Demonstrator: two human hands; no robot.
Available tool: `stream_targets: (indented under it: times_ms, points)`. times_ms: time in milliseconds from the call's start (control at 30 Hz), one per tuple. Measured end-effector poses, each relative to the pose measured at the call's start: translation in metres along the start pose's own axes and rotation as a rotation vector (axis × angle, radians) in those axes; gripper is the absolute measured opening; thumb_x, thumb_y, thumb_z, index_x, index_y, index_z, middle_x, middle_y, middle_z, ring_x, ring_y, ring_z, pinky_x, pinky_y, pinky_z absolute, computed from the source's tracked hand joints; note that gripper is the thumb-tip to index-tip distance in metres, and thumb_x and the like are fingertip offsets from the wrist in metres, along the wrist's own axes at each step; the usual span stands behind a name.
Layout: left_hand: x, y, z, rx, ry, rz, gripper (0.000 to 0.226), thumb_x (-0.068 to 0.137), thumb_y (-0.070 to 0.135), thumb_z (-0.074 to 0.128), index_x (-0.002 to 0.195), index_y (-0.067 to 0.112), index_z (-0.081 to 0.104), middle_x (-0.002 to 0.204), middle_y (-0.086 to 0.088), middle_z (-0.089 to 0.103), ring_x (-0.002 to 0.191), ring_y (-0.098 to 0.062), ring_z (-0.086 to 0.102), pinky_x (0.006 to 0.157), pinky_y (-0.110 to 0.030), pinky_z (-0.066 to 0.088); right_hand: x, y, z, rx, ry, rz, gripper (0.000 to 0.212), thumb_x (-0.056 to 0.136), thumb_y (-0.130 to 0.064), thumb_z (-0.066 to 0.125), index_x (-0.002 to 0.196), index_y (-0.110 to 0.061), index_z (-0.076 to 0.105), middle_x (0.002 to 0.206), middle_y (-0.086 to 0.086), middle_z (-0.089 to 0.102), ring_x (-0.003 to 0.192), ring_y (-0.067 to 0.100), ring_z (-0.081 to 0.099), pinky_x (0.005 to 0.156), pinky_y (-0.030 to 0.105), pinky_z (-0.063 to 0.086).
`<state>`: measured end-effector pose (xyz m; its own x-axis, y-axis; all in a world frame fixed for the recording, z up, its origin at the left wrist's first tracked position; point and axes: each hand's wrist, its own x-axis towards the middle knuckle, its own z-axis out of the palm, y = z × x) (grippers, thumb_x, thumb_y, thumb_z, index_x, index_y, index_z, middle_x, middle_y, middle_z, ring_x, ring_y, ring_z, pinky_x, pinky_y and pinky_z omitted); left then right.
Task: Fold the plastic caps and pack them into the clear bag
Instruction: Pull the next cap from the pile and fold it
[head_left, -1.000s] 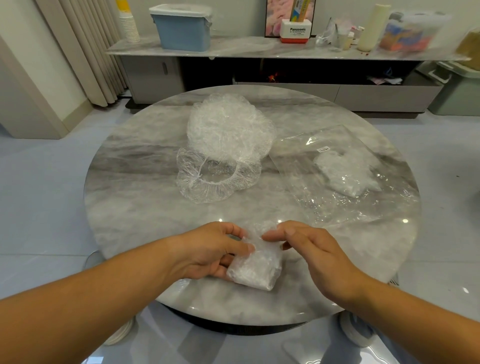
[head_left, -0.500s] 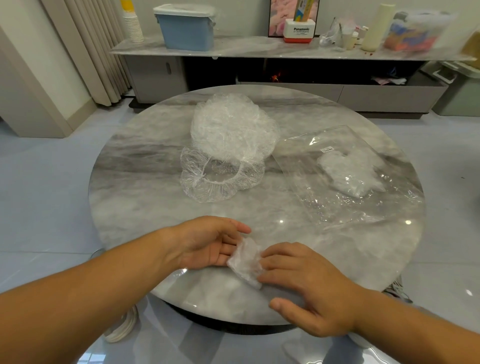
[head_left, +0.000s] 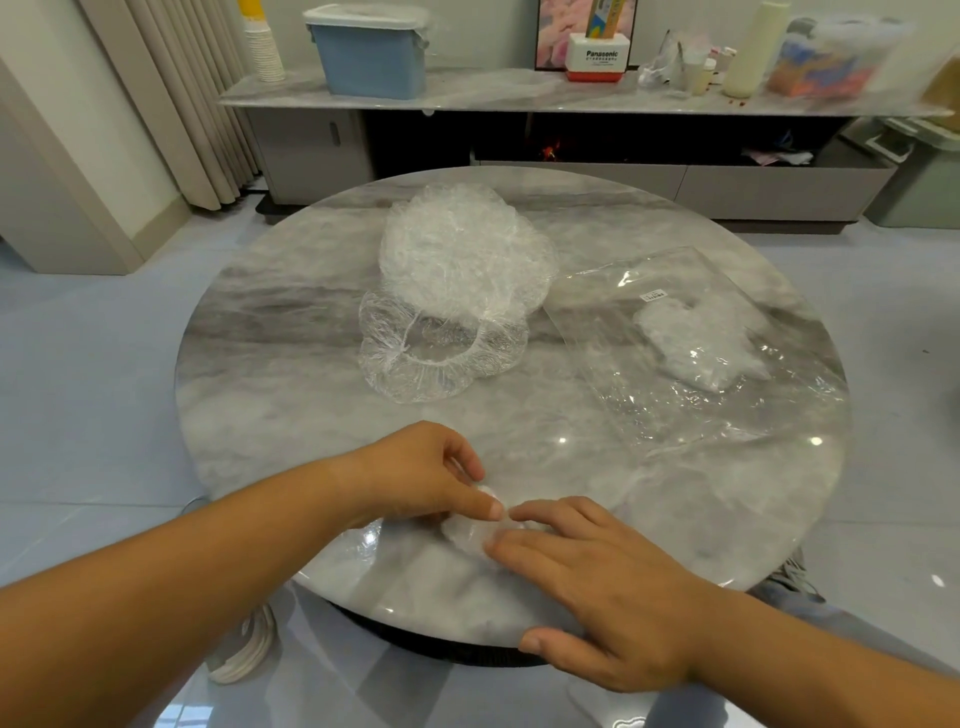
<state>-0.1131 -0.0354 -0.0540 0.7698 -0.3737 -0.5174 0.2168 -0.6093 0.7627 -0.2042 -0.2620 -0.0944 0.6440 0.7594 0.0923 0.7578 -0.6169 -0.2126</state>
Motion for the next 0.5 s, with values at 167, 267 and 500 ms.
stream_targets:
  times_ms: [167, 267, 500]
  points:
    - [0.0, -0.004, 0.0, 0.068, -0.028, -0.048, 0.02, 0.08, 0.011, 0.082, 0.094, 0.0, 0.072, 0.076, -0.011, 0.07, 0.067, -0.019, 0.066, 0.075, -0.036, 0.06, -0.003, -0.003, 0.003, -0.021, -0.008, 0.012, 0.052, 0.103, -0.058, 0.038, 0.142, -0.025, 0.052, 0.152, -0.002, 0.044, 0.146, 0.023, 0.032, 0.113, 0.04, 0.033]
    - [-0.001, -0.004, -0.001, -0.066, -0.023, -0.057, 0.009, 0.085, 0.005, 0.076, 0.089, -0.001, 0.07, 0.073, -0.012, 0.068, 0.064, -0.019, 0.066, 0.071, -0.038, 0.061, -0.003, -0.004, -0.001, 0.021, 0.024, 0.066, 0.047, 0.103, -0.058, 0.038, 0.133, -0.029, 0.06, 0.162, 0.002, 0.03, 0.149, 0.022, 0.025, 0.114, 0.043, 0.033]
    - [-0.001, 0.009, -0.003, -0.524, 0.05, -0.014, 0.009, 0.092, -0.002, 0.064, 0.09, 0.005, 0.06, 0.093, -0.022, 0.066, 0.077, -0.028, 0.07, 0.068, -0.038, 0.064, 0.008, -0.007, -0.02, 0.807, 0.326, 0.541, 0.039, 0.087, -0.069, 0.047, 0.111, -0.046, 0.068, 0.16, -0.023, 0.021, 0.147, -0.002, 0.026, 0.118, 0.028, 0.031]
